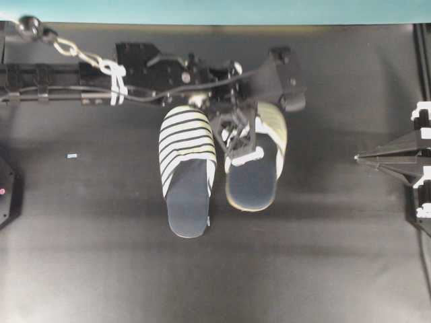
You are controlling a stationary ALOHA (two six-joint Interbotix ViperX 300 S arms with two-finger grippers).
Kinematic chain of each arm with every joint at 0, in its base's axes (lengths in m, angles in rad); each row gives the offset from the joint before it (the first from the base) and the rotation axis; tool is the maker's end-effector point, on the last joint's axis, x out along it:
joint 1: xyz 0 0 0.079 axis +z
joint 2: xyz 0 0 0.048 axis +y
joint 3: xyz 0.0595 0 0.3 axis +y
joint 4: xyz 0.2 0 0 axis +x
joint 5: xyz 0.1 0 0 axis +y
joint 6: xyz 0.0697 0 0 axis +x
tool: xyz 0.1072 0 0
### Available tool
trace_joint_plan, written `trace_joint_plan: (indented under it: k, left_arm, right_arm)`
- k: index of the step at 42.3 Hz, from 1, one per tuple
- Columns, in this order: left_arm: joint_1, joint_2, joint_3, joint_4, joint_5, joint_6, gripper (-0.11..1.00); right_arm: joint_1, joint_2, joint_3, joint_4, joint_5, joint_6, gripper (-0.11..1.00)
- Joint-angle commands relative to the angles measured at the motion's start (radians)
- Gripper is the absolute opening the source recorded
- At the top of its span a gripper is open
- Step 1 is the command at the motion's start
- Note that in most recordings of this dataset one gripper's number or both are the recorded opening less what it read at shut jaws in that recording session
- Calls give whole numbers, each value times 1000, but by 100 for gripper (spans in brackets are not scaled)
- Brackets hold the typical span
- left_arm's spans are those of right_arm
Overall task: Arrange the slippers with the left arm.
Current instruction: 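Grasp the right slipper's upper and rotate it parallel beside the left slipper, then open the left gripper and lift it off the right slipper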
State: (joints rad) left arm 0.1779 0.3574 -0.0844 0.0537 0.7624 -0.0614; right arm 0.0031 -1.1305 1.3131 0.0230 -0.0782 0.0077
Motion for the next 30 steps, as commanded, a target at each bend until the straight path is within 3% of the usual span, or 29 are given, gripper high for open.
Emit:
trace_joint_plan:
  k: [1, 30]
  left_arm:
    - [5, -6, 5, 2, -5, -2, 1]
    - [-20, 40, 35, 2, -11, -58, 2]
  right_arm:
    - [3, 6, -6, 2, -8, 5, 1]
    - [3, 6, -2, 2, -8, 5, 1]
